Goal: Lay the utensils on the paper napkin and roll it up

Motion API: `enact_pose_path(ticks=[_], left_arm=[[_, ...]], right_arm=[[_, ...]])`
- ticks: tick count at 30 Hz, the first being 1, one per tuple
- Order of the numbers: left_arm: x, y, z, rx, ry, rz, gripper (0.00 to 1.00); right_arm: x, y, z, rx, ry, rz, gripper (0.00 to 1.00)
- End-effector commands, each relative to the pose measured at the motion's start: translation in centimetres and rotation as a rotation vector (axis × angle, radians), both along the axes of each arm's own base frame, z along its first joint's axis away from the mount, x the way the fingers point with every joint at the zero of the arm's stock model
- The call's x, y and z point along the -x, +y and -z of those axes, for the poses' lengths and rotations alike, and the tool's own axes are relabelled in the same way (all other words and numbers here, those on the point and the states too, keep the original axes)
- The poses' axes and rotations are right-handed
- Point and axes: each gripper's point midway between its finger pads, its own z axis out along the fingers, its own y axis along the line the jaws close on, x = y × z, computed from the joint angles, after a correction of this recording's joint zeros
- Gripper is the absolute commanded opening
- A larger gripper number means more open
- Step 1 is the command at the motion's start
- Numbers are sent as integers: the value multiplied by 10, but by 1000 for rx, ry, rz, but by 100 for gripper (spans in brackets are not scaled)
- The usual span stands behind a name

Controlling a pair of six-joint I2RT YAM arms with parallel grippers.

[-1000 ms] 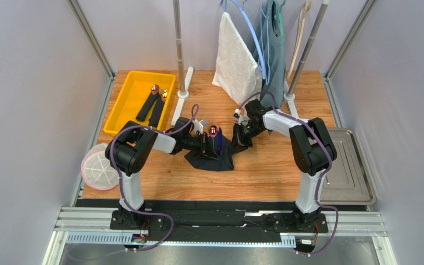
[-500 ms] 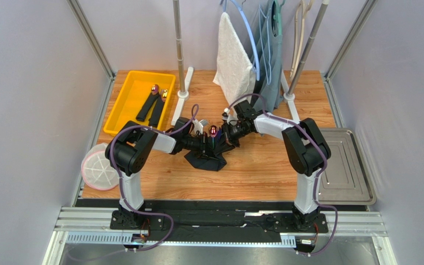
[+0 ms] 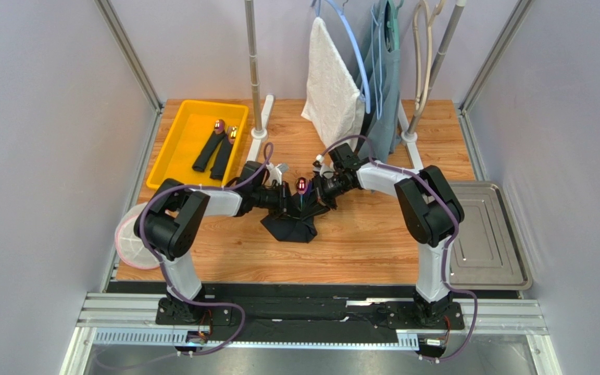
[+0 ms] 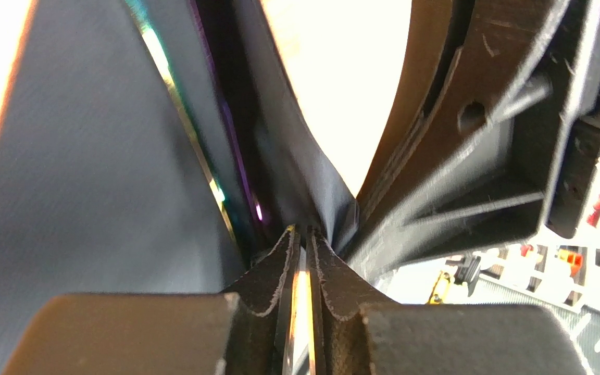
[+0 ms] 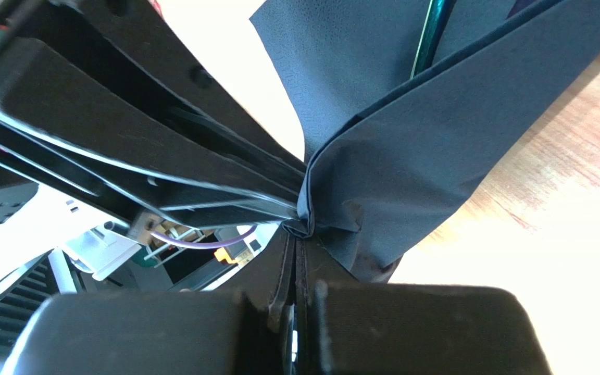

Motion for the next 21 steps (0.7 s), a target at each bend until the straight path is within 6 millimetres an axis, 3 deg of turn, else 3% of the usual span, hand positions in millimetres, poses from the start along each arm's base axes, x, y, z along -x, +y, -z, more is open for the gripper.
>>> enact_pose_path(ticks=[1, 5, 8, 10, 14, 21], left_arm=[[4, 13, -29, 18, -33, 17, 15], [11, 38, -20, -38, 11, 8, 15], [18, 45, -30, -16, -35, 56, 16], [25, 44, -44, 21, -98, 105, 25], [37, 54, -52, -3, -160, 186, 42], [46, 67, -47, -71, -178, 274, 48]], right_arm=[[-13, 6, -3, 5, -60, 17, 0], [-14, 8, -1, 11, -61, 19, 0], [-14, 8, 2, 17, -56, 18, 0], [-13, 7, 4, 24, -55, 18, 0], [-11, 1, 5, 37, -52, 16, 0], [-12, -10, 4, 47, -49, 37, 0]])
